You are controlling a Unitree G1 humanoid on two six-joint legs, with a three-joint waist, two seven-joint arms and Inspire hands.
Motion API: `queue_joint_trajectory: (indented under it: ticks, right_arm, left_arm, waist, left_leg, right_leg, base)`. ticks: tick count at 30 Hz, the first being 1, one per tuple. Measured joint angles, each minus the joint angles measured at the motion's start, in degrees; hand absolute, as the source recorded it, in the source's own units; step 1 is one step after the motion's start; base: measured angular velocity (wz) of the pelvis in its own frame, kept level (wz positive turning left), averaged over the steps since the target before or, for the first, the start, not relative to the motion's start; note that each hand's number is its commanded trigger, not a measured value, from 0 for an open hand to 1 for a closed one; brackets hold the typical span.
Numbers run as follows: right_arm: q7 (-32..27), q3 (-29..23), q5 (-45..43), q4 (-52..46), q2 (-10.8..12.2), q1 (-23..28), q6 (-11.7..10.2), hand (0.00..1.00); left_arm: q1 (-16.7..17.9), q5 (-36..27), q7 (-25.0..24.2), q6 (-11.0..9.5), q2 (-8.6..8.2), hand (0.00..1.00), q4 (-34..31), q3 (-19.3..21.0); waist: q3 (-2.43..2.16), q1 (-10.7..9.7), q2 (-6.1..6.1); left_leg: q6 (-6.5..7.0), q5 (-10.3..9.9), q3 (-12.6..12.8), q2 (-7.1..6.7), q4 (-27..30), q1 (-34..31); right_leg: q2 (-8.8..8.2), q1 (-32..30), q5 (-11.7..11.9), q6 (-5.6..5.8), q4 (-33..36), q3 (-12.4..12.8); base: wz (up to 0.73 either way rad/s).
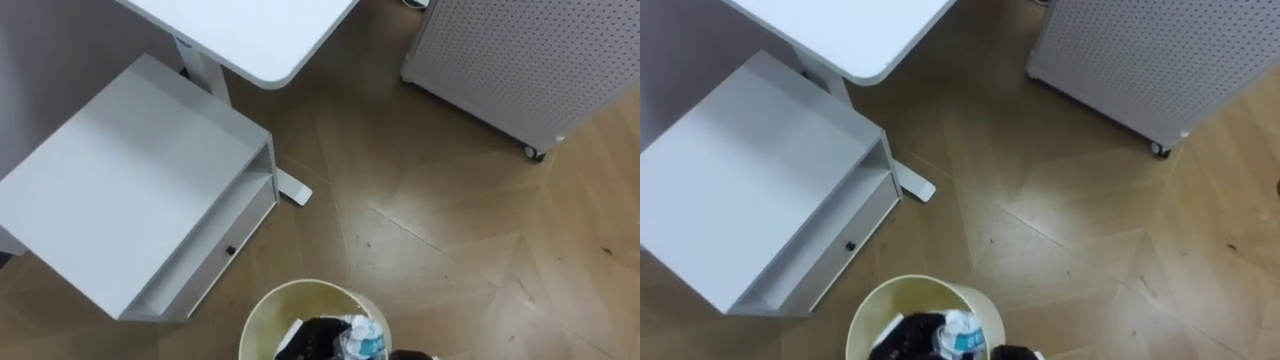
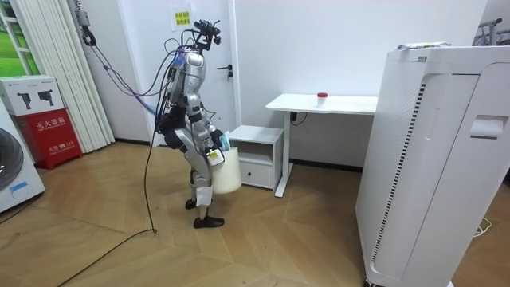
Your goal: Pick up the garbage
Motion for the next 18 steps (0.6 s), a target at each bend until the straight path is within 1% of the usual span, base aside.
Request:
queue_joint_trajectory:
  ticks: [1,3,7,8,15,16,18]
  right_arm:
    - [0.32,-0.03,0.00,0.02,-0.15,-0.07,0.00,1.00]
    - [0.95,-0.02,-0.13,0.44,-0.32,0.28,0.03,1.00]
    - [1.41,-0.49,-0.08,0.81,-0.70,0.71,0.63,1.00]
    - [1.41,-0.54,-0.05,0.81,-0.78,0.62,0.92,1.00]
    - [1.10,-0.58,0.04,0.72,-1.05,0.72,0.97,1.00]
    - [1.10,-0.64,0.37,0.72,-1.06,0.76,0.97,1.00]
    - [1.10,-0.92,0.46,0.72,-1.07,0.78,0.97,1.00]
  left_arm:
    - [0.49,-0.01,-0.66,0.05,0.04,0.00,0.00,-0.01]
    - [1.06,0.00,-1.60,0.12,0.14,0.00,0.00,0.00]
    - [1.77,-0.01,-3.76,0.50,0.35,0.00,0.28,0.01]
    - [1.79,-0.05,-4.10,0.50,0.53,0.00,0.50,0.02]
    - [2.22,-0.06,-5.77,0.23,1.32,0.00,0.66,0.02]
    - [2.56,-0.06,-6.05,-0.16,1.70,0.00,0.51,0.01]
    - [3.06,-0.05,-6.33,-0.27,2.39,0.00,0.14,0.01]
  waist:
    - [-0.03,-0.01,-0.04]
    - [-0.05,0.22,0.01]
    - [-0.06,1.57,0.01]
    - [-0.04,1.64,0.03]
    - [-0.02,1.63,0.05]
    - [-0.01,1.58,0.09]
    - [-0.01,1.53,0.09]
  left_leg:
    - [0.00,0.41,-0.05,-0.43,-0.91,0.80]
    - [-0.01,1.01,-0.05,-0.69,-2.21,1.91]
    - [-0.16,1.62,0.05,-0.73,-3.20,2.64]
    - [-0.21,1.74,0.04,-0.71,-3.35,2.63]
    - [-0.43,2.13,-0.03,-0.54,-4.11,2.55]
    - [-0.44,2.13,-0.05,-0.52,-4.12,2.55]
    - [-0.44,2.12,-0.07,-0.55,-4.04,2.56]
  right_leg:
    - [-0.14,0.54,0.02,0.00,-0.57,0.01]
    - [-0.26,1.48,0.26,0.07,-1.36,-0.03]
    - [-0.18,2.00,0.62,-0.13,-1.93,-0.03]
    - [-0.20,1.98,0.64,-0.17,-1.94,-0.07]
    - [-0.20,2.00,0.84,-0.41,-2.59,-0.11]
    - [-0.09,2.08,0.84,-0.42,-2.61,-0.10]
    - [-0.10,2.12,0.87,-0.40,-2.59,-0.07]
  base:
    - [0.08]
    - [0.04]
    - [0.00]
    - [0.00]
    - [0.00]
    - [0.00]
    - [0.00]
